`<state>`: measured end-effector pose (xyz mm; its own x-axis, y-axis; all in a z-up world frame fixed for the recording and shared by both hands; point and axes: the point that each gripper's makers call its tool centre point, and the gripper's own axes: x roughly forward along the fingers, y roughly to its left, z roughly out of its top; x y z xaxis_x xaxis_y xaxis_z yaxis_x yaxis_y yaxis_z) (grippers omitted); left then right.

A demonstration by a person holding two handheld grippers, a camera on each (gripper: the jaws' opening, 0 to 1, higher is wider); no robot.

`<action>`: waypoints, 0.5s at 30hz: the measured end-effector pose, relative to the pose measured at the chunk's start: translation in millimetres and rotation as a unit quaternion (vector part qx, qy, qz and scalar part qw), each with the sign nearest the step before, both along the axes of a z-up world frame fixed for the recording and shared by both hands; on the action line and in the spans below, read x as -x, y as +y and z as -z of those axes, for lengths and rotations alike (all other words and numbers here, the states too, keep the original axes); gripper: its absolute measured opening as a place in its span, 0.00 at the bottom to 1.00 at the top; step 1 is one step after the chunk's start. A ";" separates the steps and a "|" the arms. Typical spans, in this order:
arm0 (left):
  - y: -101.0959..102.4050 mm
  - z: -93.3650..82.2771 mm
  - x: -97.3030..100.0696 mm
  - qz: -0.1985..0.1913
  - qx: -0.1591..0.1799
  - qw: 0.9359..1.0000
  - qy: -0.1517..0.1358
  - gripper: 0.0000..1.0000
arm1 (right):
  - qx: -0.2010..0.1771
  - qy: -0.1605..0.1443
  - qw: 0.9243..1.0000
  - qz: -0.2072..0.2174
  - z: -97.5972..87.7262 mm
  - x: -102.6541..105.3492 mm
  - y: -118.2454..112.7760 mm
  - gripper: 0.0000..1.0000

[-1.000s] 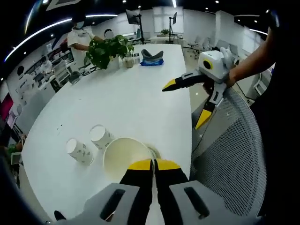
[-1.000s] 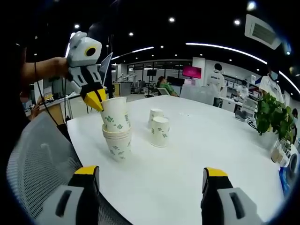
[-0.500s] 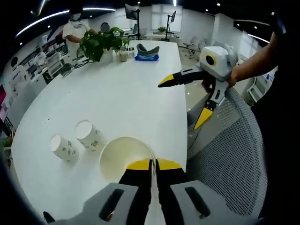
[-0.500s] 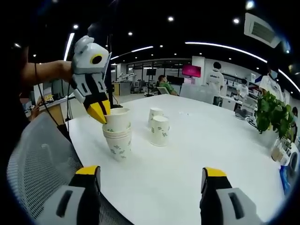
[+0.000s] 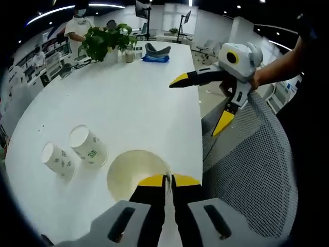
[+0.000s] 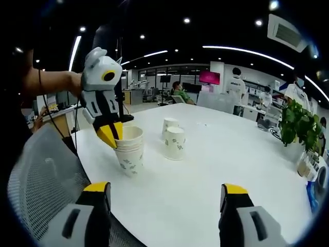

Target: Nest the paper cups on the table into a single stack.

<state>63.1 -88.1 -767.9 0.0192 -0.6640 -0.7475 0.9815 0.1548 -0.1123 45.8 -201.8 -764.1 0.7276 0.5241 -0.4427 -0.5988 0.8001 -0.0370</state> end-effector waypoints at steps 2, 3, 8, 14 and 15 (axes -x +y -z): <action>-0.8 1.5 1.0 0.002 0.000 1.000 -0.003 0.02 | 0.000 0.001 1.000 0.000 0.2 0.1 0.1 0.89; -0.9 0.7 0.7 0.000 0.001 1.000 -0.004 0.02 | 0.000 0.001 1.000 0.000 0.1 0.1 0.2 0.89; 0.0 -3.2 -0.7 -0.006 0.002 1.000 -0.012 0.02 | 0.000 0.002 1.000 -0.001 0.2 0.3 0.7 0.89; 3.0 -10.2 -1.4 -0.011 0.008 1.000 -0.011 0.06 | -0.001 0.003 1.000 -0.002 0.4 0.5 1.3 0.89; 2.9 -11.4 -0.7 -0.011 0.009 1.000 -0.011 0.07 | -0.001 0.003 1.000 -0.002 0.2 0.5 1.4 0.89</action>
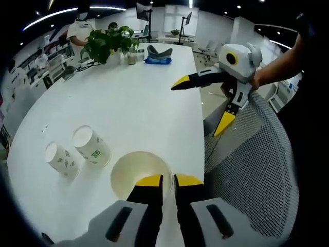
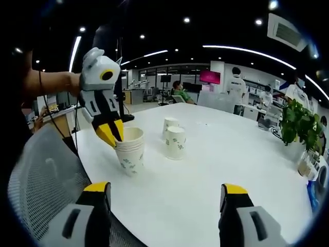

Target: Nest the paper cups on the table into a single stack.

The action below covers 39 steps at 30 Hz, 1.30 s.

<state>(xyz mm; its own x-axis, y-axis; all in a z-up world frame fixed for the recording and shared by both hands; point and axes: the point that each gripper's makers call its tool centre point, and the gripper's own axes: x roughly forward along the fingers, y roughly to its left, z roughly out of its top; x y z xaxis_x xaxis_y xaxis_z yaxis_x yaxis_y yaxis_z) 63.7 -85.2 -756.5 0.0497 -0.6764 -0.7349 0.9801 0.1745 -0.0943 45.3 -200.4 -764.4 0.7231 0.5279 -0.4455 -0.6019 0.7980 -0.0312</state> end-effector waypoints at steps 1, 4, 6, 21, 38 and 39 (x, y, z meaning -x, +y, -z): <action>0.2 -1.0 0.7 0.001 0.000 1.000 0.001 0.07 | 0.000 0.000 1.000 0.000 -0.2 0.0 0.1 0.89; 1.3 -7.3 2.5 0.006 0.004 1.000 0.002 0.10 | 0.000 0.000 1.000 0.000 -0.4 0.1 0.4 0.89; 0.5 -14.6 2.9 0.007 0.014 1.000 0.004 0.11 | -0.001 -0.001 1.000 0.000 -0.8 0.0 0.3 0.89; -6.1 -59.2 -39.3 -0.034 0.094 0.994 -0.035 0.29 | -0.001 -0.001 1.000 0.001 -1.1 -0.3 -0.3 0.90; -9.2 -40.5 -99.0 -0.057 0.070 0.992 -0.083 0.48 | -0.001 0.002 1.000 0.003 0.4 -0.7 -1.4 0.90; -10.2 -39.3 -101.2 -0.058 0.070 0.992 -0.083 0.48 | -0.001 0.002 1.000 0.004 0.3 -0.7 -1.3 0.90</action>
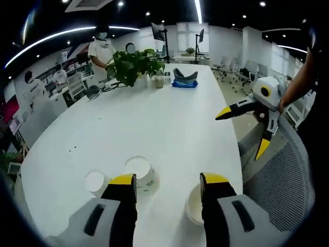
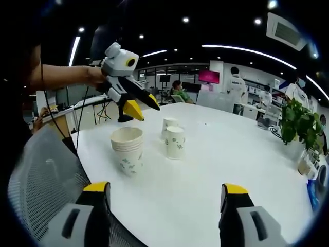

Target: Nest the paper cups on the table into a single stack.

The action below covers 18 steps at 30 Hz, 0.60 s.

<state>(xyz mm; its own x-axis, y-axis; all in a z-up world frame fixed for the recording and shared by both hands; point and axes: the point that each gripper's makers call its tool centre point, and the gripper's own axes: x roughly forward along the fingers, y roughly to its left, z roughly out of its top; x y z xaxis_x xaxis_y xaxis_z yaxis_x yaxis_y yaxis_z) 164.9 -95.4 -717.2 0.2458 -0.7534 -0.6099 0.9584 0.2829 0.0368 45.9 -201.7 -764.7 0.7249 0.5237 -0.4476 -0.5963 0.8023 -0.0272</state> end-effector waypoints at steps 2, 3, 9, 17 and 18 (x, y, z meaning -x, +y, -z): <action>-2.2 5.9 -8.3 -0.002 0.001 1.000 0.000 0.49 | -0.001 0.000 1.000 0.001 -0.3 -0.1 0.1 0.90; -1.9 10.7 -14.9 -0.004 0.000 1.000 -0.001 0.50 | 0.000 0.001 1.000 0.001 0.0 -0.1 0.0 0.89; -10.2 19.2 -34.3 -0.019 0.004 1.000 -0.001 0.55 | -0.001 0.000 1.000 0.004 0.1 -0.5 -1.3 0.89; -19.6 36.2 -57.0 -0.044 0.018 0.999 0.017 0.52 | 0.000 0.003 1.000 0.004 1.9 -0.4 -2.3 0.89; -20.1 38.2 -58.9 -0.046 0.019 0.999 0.019 0.52 | 0.000 0.004 1.000 0.004 2.3 -0.3 -2.4 0.89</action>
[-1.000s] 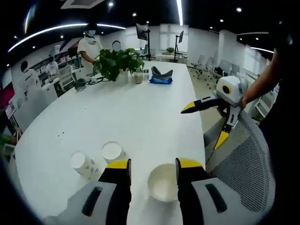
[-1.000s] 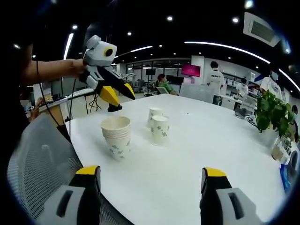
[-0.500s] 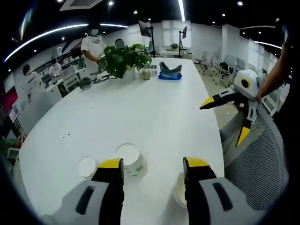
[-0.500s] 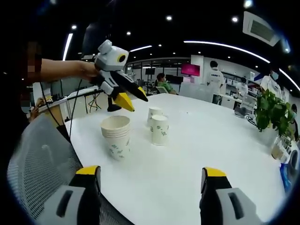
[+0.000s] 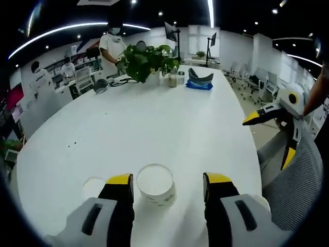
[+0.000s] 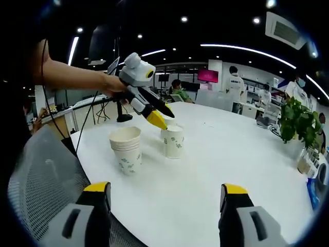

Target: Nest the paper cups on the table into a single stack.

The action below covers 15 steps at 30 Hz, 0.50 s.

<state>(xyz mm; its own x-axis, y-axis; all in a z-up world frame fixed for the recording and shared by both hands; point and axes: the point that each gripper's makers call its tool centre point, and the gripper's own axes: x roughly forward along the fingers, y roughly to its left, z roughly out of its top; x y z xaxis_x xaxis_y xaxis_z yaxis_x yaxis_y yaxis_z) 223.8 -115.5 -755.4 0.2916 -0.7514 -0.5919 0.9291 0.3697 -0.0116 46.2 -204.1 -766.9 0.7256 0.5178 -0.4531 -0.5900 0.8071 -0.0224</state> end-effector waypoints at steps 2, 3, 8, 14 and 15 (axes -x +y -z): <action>-0.6 4.1 -3.9 -0.006 -0.001 1.000 0.002 0.52 | 0.000 0.001 1.000 0.000 0.4 0.2 0.0 0.89; -1.7 6.0 -4.4 -0.009 -0.002 1.000 0.003 0.52 | 0.000 0.001 1.000 0.000 0.6 0.3 0.0 0.89; -6.6 18.8 -8.3 -0.016 -0.003 1.000 0.018 0.52 | 0.002 0.002 1.000 0.000 0.5 0.5 0.2 0.88; -10.5 26.9 -13.7 -0.025 -0.008 1.000 0.018 0.50 | 0.003 0.002 1.000 0.002 -1.0 0.8 1.6 0.88; -10.6 28.2 -14.9 -0.026 -0.007 0.999 0.020 0.49 | 0.002 0.003 1.000 0.001 -1.1 1.0 2.0 0.88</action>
<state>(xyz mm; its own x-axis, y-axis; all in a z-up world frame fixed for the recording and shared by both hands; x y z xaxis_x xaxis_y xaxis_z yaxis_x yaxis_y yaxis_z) 238.8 -126.1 -783.6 0.3067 -0.7276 -0.6136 0.9074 0.4181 -0.0422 45.3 -202.1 -765.8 0.7245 0.5135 -0.4598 -0.5877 0.8087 -0.0230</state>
